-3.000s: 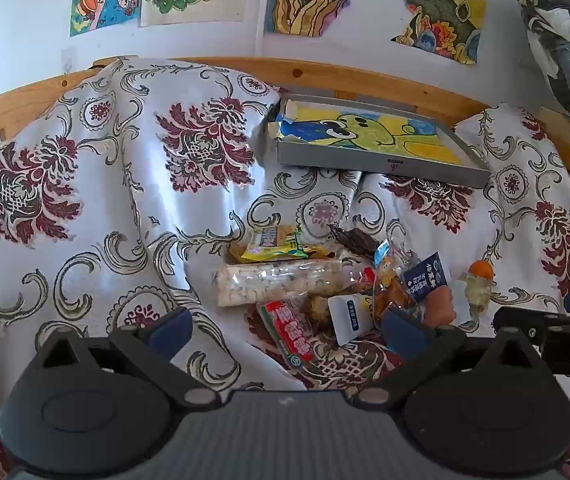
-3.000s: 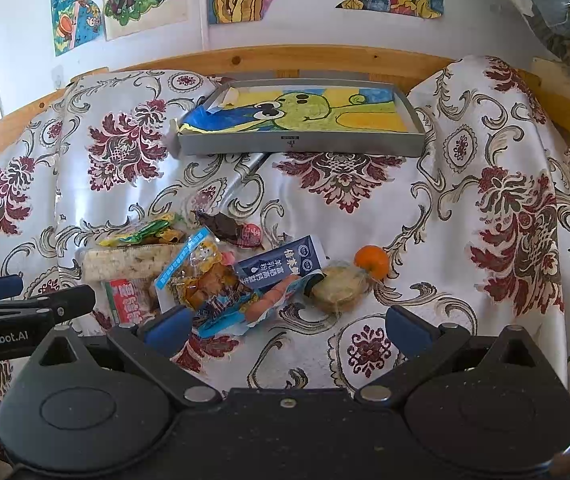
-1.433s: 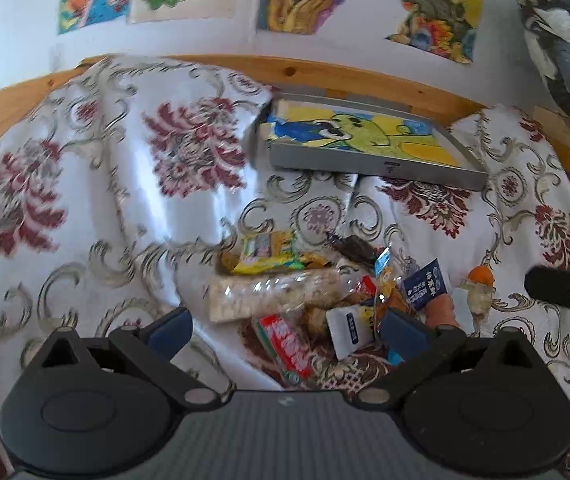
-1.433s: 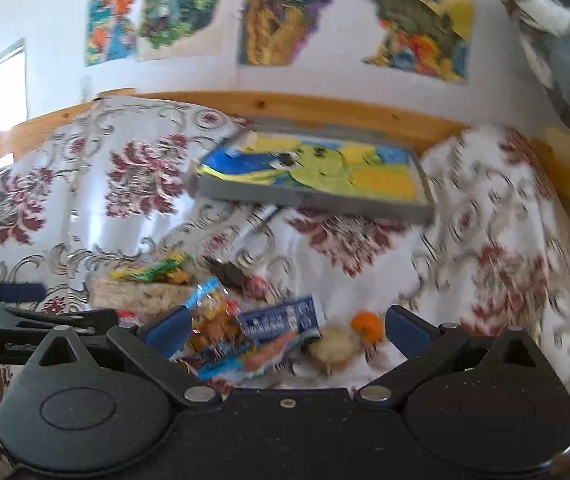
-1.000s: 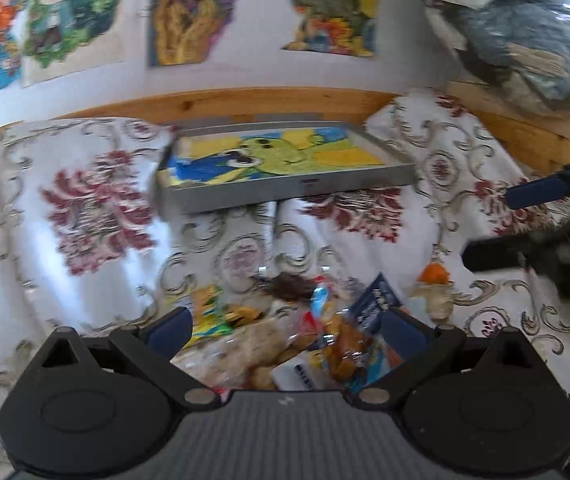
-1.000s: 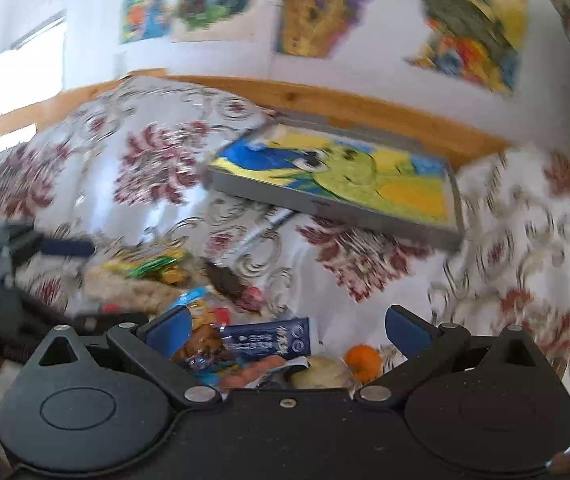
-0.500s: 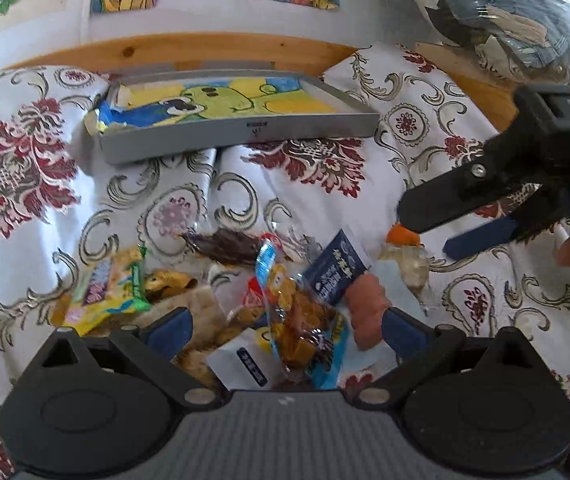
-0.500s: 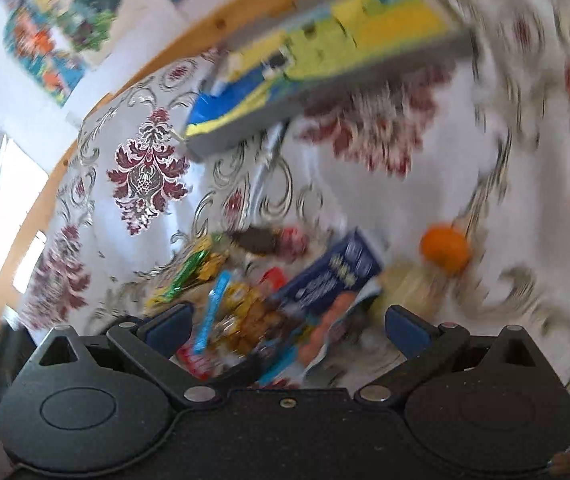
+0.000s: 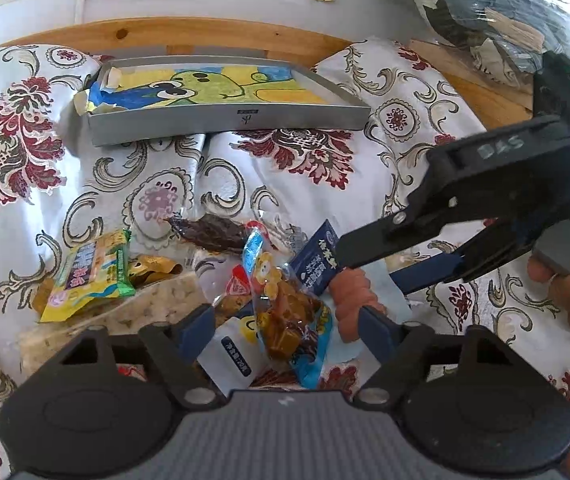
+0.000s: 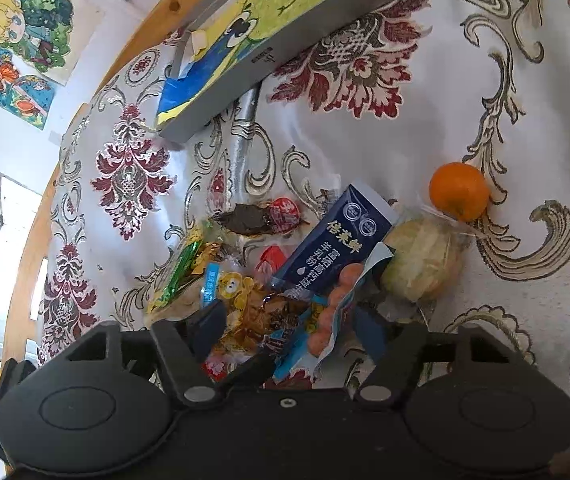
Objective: Organize snacks
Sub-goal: 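Grasp the blue-yellow chip bag with the left tool while the right grasps the sausage pack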
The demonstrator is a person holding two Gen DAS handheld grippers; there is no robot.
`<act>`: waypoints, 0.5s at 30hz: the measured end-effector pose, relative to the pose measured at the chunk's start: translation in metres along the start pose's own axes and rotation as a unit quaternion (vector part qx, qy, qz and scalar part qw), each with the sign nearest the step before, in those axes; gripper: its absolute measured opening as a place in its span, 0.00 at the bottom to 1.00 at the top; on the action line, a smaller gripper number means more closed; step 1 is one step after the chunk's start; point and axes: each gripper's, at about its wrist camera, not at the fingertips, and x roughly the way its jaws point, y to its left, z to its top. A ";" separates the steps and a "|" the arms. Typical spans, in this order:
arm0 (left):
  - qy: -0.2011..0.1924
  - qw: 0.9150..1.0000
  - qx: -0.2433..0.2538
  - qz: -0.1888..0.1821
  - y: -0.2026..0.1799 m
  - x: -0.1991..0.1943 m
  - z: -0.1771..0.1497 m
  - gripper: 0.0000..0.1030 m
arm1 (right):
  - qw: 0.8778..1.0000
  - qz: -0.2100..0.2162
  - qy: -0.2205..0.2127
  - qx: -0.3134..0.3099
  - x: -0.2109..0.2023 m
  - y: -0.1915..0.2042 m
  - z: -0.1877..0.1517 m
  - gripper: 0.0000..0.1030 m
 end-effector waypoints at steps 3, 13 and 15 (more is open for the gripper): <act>0.000 1.000 0.006 -0.010 -0.002 0.001 -0.001 0.72 | 1.000 -0.009 0.004 0.002 0.006 -0.002 0.000 0.58; 0.002 0.999 -0.020 -0.047 0.004 0.009 -0.001 0.54 | 0.999 -0.045 0.004 -0.003 0.014 -0.005 -0.002 0.38; 0.002 0.998 -0.034 -0.053 0.008 0.011 -0.001 0.51 | 0.999 -0.051 0.005 -0.004 0.015 -0.006 -0.002 0.34</act>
